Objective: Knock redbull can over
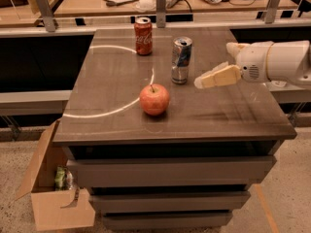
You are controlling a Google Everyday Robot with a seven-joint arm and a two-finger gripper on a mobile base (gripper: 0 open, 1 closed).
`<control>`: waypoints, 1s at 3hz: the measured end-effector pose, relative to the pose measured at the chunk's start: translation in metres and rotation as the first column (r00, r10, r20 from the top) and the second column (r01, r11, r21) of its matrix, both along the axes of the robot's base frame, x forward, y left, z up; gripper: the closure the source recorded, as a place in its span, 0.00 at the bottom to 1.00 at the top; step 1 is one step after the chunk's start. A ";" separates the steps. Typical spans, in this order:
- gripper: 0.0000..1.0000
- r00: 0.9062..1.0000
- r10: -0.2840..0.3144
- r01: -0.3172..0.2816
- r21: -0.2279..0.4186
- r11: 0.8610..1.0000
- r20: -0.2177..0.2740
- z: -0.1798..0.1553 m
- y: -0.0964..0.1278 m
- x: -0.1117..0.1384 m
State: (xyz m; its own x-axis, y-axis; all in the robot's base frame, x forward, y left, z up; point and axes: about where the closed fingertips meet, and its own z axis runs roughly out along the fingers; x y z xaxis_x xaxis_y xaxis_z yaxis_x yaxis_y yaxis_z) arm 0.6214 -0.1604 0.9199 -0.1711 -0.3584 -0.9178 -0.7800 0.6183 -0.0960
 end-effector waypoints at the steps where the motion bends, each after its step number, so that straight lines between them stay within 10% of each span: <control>1: 0.00 0.998 -0.012 0.008 0.070 0.997 0.060 -0.005 0.008 0.027; 3: 0.00 0.990 0.077 -0.095 0.152 0.984 0.118 -0.016 0.046 0.072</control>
Offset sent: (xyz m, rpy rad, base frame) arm 0.0870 0.0350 -0.0165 0.1667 -0.1599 0.0453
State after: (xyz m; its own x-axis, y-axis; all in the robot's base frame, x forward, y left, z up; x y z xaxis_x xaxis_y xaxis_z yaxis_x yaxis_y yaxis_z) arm 0.6933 -0.1143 0.9036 -0.0392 -0.2178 -0.9752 -0.8207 0.5638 -0.0929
